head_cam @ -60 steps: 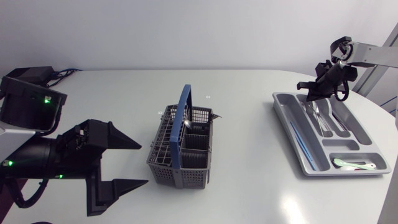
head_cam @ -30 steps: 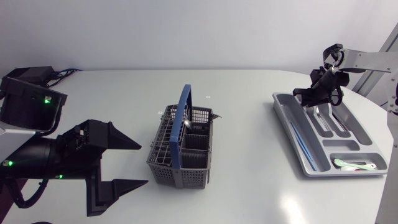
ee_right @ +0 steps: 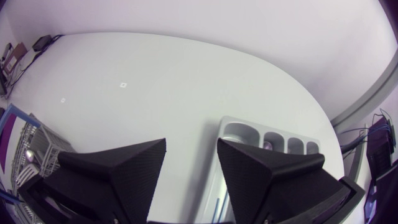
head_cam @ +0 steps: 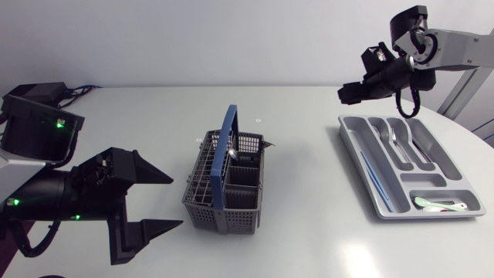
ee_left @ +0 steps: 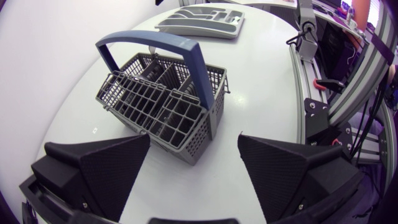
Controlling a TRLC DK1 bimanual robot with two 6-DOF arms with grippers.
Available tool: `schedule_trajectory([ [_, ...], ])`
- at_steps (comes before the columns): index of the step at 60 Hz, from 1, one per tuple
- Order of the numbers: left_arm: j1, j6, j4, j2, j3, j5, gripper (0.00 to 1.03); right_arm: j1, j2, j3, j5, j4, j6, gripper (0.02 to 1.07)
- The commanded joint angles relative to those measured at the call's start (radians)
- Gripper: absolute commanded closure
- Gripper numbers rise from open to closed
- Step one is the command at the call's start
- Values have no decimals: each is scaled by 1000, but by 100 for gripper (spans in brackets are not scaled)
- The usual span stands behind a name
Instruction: Sort the cutlery from the basket into the organizer compartments.
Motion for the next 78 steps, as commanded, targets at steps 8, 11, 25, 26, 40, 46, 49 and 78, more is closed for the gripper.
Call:
schedule_trajectory([
  [8,-12,-32,38,67,-21,-25,6,114,-19,-64,-58,31,2,43],
  [11,-15,-37,59,89,-27,-48,6,137,-3,-61,-74,35,7,43],
  [25,-32,-83,127,159,-35,-108,10,215,87,-45,-147,80,34,43],
  [26,-35,-84,127,165,-35,-110,13,218,95,-45,-152,84,34,43],
  [40,-47,-118,130,214,-24,-111,75,255,165,-13,-233,83,34,68],
  [46,-44,-132,130,237,-23,-111,79,272,196,8,-281,80,51,86],
  [49,-43,-135,130,240,-21,-113,82,283,216,25,-299,69,54,94],
  [78,-20,-166,158,290,8,-117,85,295,300,130,-482,-94,54,101],
])
